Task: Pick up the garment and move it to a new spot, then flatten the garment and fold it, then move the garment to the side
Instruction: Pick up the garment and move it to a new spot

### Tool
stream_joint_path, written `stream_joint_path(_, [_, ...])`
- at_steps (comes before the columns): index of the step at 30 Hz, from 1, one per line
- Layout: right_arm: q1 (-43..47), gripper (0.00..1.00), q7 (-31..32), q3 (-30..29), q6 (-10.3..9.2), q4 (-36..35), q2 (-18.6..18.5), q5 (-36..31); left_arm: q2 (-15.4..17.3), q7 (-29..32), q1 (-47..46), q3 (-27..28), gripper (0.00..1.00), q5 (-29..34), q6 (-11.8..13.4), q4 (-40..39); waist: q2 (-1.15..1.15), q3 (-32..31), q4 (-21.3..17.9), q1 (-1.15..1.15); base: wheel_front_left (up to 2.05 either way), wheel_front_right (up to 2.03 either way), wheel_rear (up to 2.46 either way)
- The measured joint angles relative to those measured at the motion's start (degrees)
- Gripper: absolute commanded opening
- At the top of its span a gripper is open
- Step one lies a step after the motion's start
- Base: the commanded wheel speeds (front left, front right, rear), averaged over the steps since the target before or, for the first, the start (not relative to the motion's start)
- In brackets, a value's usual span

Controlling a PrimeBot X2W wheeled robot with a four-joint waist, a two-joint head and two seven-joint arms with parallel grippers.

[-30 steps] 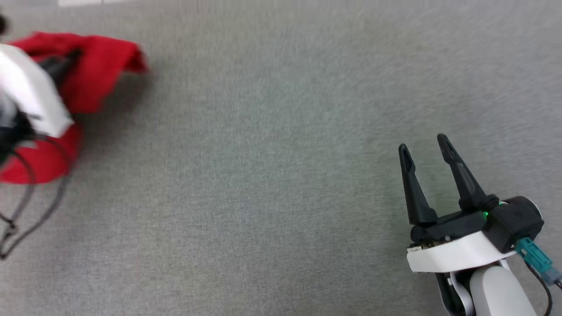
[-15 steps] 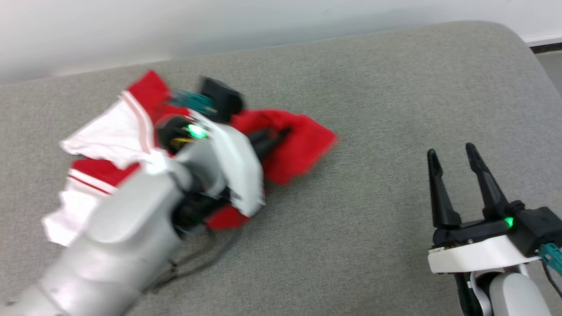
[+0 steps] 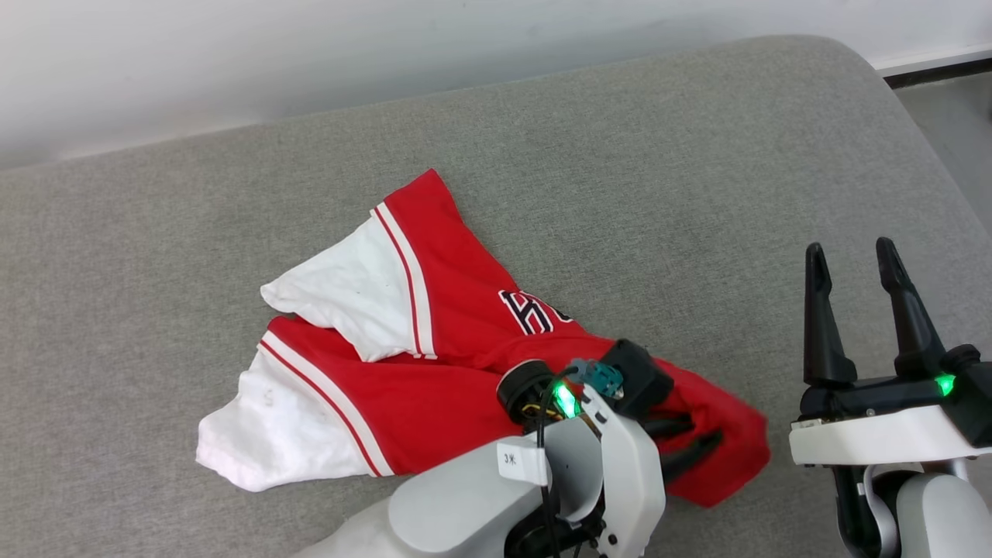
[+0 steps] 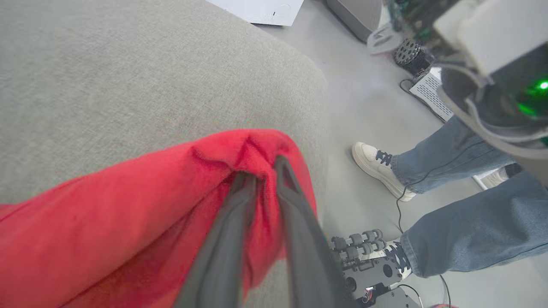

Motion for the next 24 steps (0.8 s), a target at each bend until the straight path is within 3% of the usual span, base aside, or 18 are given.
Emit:
stream_joint_path(5, [0.36, 1.00, 0.00, 0.92, 0.00, 0.26, 0.01, 0.00, 0.63, -4.01, -0.27, -1.05, 1.00, 0.92, 0.00, 3.75, 0.00, -0.33, 1.08, 0.00, 0.00, 0.00, 0.00])
stream_joint_path(12, [1.46, 1.00, 0.00, 1.26, 0.00, 0.82, 0.01, -0.48, 4.82, -10.23, -2.55, 3.69, 1.00, 0.27, 0.73, 7.73, 0.00, -2.53, 4.14, 0.00, 0.00, 0.00, 0.00])
stream_joint_path(19, [2.74, 1.00, 0.00, 1.14, 0.00, 1.18, 0.02, -1.15, 12.80, -19.85, -3.67, 11.47, 1.00, 1.35, 5.75, 8.21, 0.00, -5.20, 8.33, 0.00, 0.00, 0.00, 0.00])
stream_joint_path(24, [3.68, 1.00, 0.00, 1.16, 0.00, 1.36, 0.01, -1.36, 19.87, -21.79, 0.83, 21.15, 1.00, 3.87, 10.58, 3.19, 0.00, -6.91, 11.04, 0.00, 0.00, 0.00, 0.00])
